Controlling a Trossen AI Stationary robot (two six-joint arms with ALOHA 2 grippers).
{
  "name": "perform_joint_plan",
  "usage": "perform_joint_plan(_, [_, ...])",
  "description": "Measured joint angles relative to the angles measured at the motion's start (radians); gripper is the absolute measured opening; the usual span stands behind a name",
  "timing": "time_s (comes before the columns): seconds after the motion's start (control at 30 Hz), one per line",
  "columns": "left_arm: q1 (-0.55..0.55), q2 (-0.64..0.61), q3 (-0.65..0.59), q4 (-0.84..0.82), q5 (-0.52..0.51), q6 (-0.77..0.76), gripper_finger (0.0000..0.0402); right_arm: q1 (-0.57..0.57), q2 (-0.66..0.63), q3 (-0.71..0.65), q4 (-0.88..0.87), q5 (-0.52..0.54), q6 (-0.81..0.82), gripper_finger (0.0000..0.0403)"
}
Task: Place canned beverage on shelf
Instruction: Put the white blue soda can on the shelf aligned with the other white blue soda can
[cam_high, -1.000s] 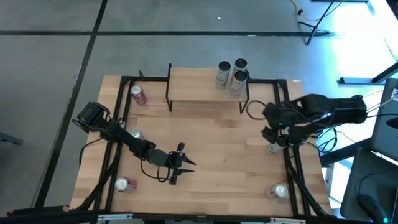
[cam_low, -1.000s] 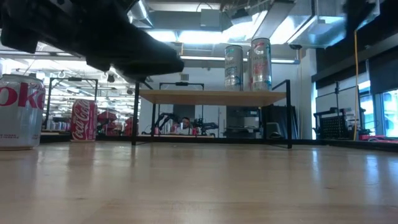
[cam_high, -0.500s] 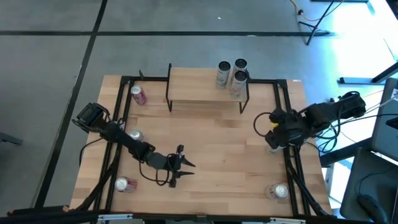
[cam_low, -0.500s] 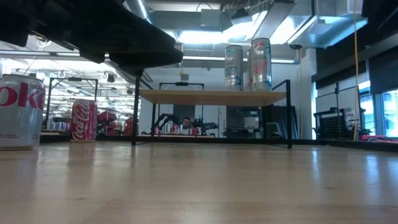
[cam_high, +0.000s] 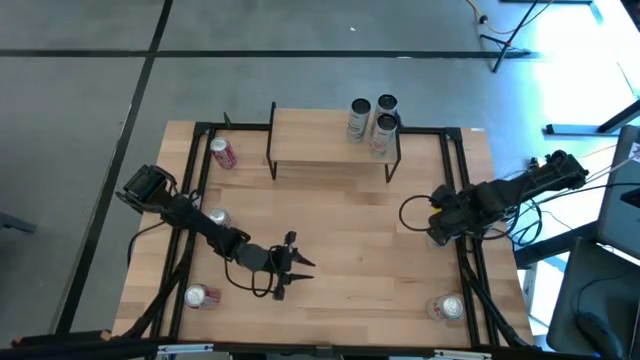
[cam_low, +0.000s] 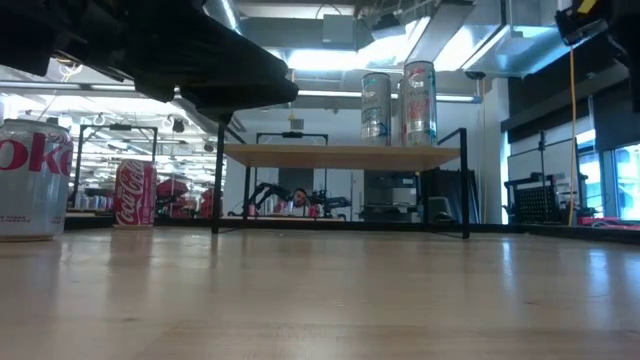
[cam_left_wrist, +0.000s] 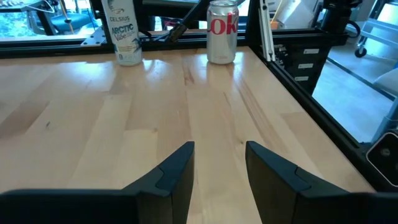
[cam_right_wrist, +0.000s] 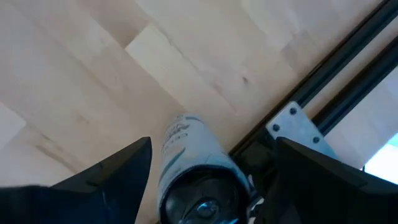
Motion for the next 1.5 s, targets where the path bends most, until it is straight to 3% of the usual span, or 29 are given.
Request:
perform_joint_plan(0.4, [0.000, 0.000, 0.000, 0.000, 0.004, -0.001, 0.0137, 0.000, 0.001, -0.005, -0.001, -0.077, 0.105, 0.0325])
perform_joint_plan(0.63, [0.000, 0.000, 0.000, 0.000, 0.010, -0.004, 0.0137, 0.000, 0.001, -0.134, -0.003, -0.203, 0.136, 0.0325])
perform_joint_plan(0.8, [0.000, 0.000, 0.000, 0.000, 0.011, -0.002, 0.0137, 0.000, 0.001, -0.159, 0.043, -0.232, 0.126, 0.0325])
perform_joint_plan(0.97, [0.000, 0.000, 0.000, 0.000, 0.010, -0.001, 0.0137, 0.000, 0.001, -0.159, 0.048, -0.234, 0.106, 0.0309])
perform_joint_plan(1.13, [0.000, 0.000, 0.000, 0.000, 0.005, -0.001, 0.0137, 0.000, 0.000, -0.149, 0.051, -0.232, 0.058, 0.0232])
perform_joint_plan(1.33, [0.000, 0.000, 0.000, 0.000, 0.005, -0.001, 0.0137, 0.000, 0.005, -0.085, 0.161, -0.180, -0.032, 0.0231])
perform_joint_plan(1.5, [0.000, 0.000, 0.000, 0.001, 0.004, -0.001, 0.0137, 0.000, 0.063, -0.027, 0.335, -0.087, -0.197, 0.0231])
